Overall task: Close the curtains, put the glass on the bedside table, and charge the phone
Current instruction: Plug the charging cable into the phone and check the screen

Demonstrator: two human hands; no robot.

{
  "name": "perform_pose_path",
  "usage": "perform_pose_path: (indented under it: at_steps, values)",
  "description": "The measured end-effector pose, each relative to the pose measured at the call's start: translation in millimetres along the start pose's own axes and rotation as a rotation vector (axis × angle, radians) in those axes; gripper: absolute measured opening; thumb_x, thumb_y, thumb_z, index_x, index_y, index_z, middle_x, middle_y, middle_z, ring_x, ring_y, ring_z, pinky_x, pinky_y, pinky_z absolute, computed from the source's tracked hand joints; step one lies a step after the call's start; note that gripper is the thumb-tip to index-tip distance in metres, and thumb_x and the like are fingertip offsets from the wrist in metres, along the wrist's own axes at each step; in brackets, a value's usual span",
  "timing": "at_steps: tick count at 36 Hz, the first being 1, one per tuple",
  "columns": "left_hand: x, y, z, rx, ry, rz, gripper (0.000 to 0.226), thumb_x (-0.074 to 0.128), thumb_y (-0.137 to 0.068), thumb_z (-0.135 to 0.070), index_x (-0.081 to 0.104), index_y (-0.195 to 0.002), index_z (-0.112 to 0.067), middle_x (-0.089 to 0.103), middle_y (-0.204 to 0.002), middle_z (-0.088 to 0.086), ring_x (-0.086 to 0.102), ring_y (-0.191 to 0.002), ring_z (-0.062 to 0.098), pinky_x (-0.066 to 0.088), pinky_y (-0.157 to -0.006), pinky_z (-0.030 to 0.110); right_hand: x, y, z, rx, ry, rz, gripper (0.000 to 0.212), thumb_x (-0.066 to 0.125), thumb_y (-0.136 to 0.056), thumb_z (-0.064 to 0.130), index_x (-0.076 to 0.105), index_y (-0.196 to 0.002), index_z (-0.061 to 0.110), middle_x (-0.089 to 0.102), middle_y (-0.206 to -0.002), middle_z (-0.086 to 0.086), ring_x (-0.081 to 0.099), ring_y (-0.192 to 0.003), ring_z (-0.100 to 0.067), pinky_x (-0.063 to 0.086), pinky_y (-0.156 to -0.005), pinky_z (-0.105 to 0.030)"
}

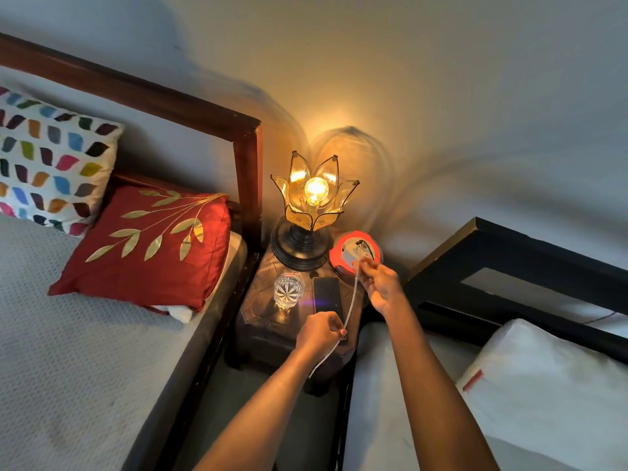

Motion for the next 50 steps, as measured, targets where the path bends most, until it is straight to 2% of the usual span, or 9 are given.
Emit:
perform_pose_path:
  at_steps: [6, 11, 15, 21, 29, 34, 41, 45, 50]
  values:
    - [-29.8, 1.2, -13.9, 0.038, -0.028, -0.144, 0.025, 0.057, -0.081, -0.005, 0.060, -0.080, -0.030, 0.067, -0.082, -0.009, 0.063, -0.080, 0.011, 0.052, -0.067, 0.030, -35.3, 11.0, -32.5, -0.062, 0.599, -0.017, 0.030, 0.053, -0.085, -0.013, 0.058, -0.113, -0.003, 0.064, -0.092, -0.009, 0.063, -0.088, -0.021, 0.053, -0.068, -0.023]
    - [-41.9, 3.8, -44.0, 0.172, -0.089, -0.200, 0.019, 0.060, -0.079, -0.009, 0.064, -0.088, -0.025, 0.072, -0.085, -0.003, 0.065, -0.081, 0.016, 0.054, -0.073, 0.034, -20.6, 43.3, -92.4, 0.039, 1.055, 0.278, 0.031, 0.066, -0.078, -0.005, 0.063, -0.107, 0.003, 0.067, -0.093, -0.011, 0.063, -0.088, -0.023, 0.054, -0.073, -0.029]
    - [-36.0, 6.9, -56.3, 0.237, -0.093, -0.205, 0.010, 0.060, -0.082, -0.022, 0.063, -0.088, -0.029, 0.072, -0.083, -0.006, 0.066, -0.078, 0.012, 0.053, -0.076, 0.038, -2.6, 59.4, -78.5, -0.260, 1.211, 0.185, 0.028, 0.068, -0.081, 0.003, 0.062, -0.106, -0.008, 0.068, -0.097, -0.020, 0.064, -0.091, -0.035, 0.052, -0.079, -0.035]
    - [-58.3, 33.7, -37.7, 0.177, 0.133, -0.297, 0.015, 0.052, -0.092, -0.030, 0.060, -0.092, -0.017, 0.068, -0.084, -0.001, 0.063, -0.074, 0.012, 0.052, -0.065, 0.028, 3.8, 74.5, -53.9, -0.221, 0.807, 0.233, 0.007, 0.064, -0.085, 0.007, 0.066, -0.081, 0.012, 0.070, -0.079, -0.006, 0.066, -0.076, -0.022, 0.058, -0.070, -0.028]
    - [9.5, 68.0, 65.9, -0.646, 0.968, 0.044, 0.055, 0.039, -0.095, -0.047, 0.058, -0.091, 0.004, 0.064, -0.080, 0.018, 0.064, -0.065, 0.026, 0.053, -0.046, 0.031, -14.3, 99.5, -15.9, -0.065, 0.272, 0.289, 0.017, 0.050, -0.092, 0.006, 0.062, -0.105, 0.006, 0.069, -0.076, -0.005, 0.066, -0.067, -0.010, 0.056, -0.064, -0.019]
    - [9.2, 66.3, 68.3, -0.666, 1.334, -0.079, 0.020, 0.049, -0.095, -0.011, 0.054, -0.089, 0.007, 0.065, -0.060, 0.018, 0.063, -0.039, 0.020, 0.049, -0.034, 0.024, -35.1, 119.6, -8.1, 0.083, 0.237, 0.363, 0.025, 0.042, -0.096, 0.004, 0.058, -0.115, 0.002, 0.061, -0.072, -0.007, 0.060, -0.058, -0.010, 0.053, -0.055, -0.019]
    - [6.0, 76.3, 54.9, -0.599, 1.240, -0.067, 0.017, 0.047, -0.094, -0.001, 0.059, -0.082, -0.001, 0.067, -0.070, 0.010, 0.067, -0.056, 0.018, 0.057, -0.052, 0.030, -127.0, 95.3, 4.8, -0.032, 1.093, -0.209, 0.024, 0.061, -0.088, 0.006, 0.058, -0.064, 0.004, 0.060, -0.066, -0.016, 0.062, -0.053, -0.017, 0.056, -0.057, -0.029]
    - [28.7, 91.6, 39.6, -0.549, 1.112, 0.000, 0.015, 0.048, -0.094, -0.003, 0.057, -0.084, -0.006, 0.065, -0.077, 0.008, 0.065, -0.049, 0.013, 0.056, -0.057, 0.030, -117.0, 107.9, 8.9, -0.061, 1.648, -0.431, 0.028, 0.069, -0.081, 0.028, 0.063, -0.095, 0.006, 0.065, -0.112, -0.018, 0.062, -0.105, -0.034, 0.051, -0.082, -0.035]
    - [59.1, 107.2, 36.8, -0.482, 0.981, 0.042, 0.014, 0.054, -0.091, -0.003, 0.061, -0.080, -0.008, 0.068, -0.084, 0.010, 0.067, -0.072, 0.019, 0.055, -0.051, 0.023, -78.6, 109.0, -8.0, -0.104, 1.851, -0.469, 0.039, 0.060, -0.087, 0.036, 0.061, -0.116, 0.009, 0.060, -0.122, -0.015, 0.055, -0.114, -0.030, 0.046, -0.088, -0.033]
Point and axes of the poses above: each hand's wrist, its own y-axis away from the middle knuckle, its own x-axis out of the palm, z = x × y, the point moved 10 cm from there along -y, towards the middle knuckle
